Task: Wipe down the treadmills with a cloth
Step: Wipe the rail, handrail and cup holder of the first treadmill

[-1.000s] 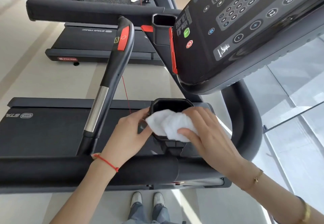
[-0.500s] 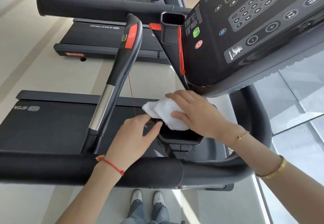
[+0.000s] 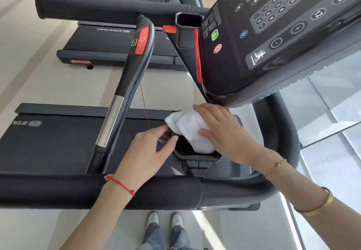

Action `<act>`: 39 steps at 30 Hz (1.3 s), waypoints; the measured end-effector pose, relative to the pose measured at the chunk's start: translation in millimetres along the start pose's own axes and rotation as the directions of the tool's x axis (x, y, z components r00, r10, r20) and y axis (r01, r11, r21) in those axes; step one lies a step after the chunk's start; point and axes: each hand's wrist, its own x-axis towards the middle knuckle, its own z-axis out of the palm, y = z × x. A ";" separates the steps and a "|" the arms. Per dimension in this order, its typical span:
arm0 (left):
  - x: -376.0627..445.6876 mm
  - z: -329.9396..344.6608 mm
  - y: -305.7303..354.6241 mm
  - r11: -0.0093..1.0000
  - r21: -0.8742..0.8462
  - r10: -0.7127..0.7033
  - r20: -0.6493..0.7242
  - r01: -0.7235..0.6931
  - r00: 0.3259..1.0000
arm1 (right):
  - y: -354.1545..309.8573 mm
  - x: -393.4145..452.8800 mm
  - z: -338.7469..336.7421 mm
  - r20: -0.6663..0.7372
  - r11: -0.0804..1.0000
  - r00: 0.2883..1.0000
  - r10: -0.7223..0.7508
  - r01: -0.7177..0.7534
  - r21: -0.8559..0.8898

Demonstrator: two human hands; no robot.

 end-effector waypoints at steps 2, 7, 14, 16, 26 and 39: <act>-0.3 0.5 -0.9 1.000 -0.009 0.017 -0.007 -0.017 1.000 | -6.9 -13.5 4.3 -0.039 0.985 0.992 0.118 -0.112 0.132; -0.1 0.9 2.2 0.998 -0.032 0.047 -0.013 -0.047 0.999 | -18.1 -21.9 12.8 -0.011 0.814 0.909 0.416 -0.367 0.450; 0.8 0.4 3.6 0.998 -0.037 0.049 -0.018 -0.049 0.999 | -29.3 -28.6 17.2 -0.034 0.764 0.873 0.487 -0.407 0.500; 1.1 0.6 2.7 0.998 -0.029 0.050 -0.021 -0.051 0.999 | -38.4 -45.8 20.2 -0.025 0.717 0.853 0.522 -0.422 0.554; 1.5 0.8 1.8 0.998 -0.010 0.063 -0.020 -0.063 0.998 | -35.3 -31.1 12.5 0.010 0.727 0.855 0.519 -0.448 0.520; 0.7 1.7 0.9 0.999 0.009 0.054 -0.042 -0.054 0.998 | -17.1 18.6 9.0 -0.031 0.987 0.994 0.109 -0.111 -0.118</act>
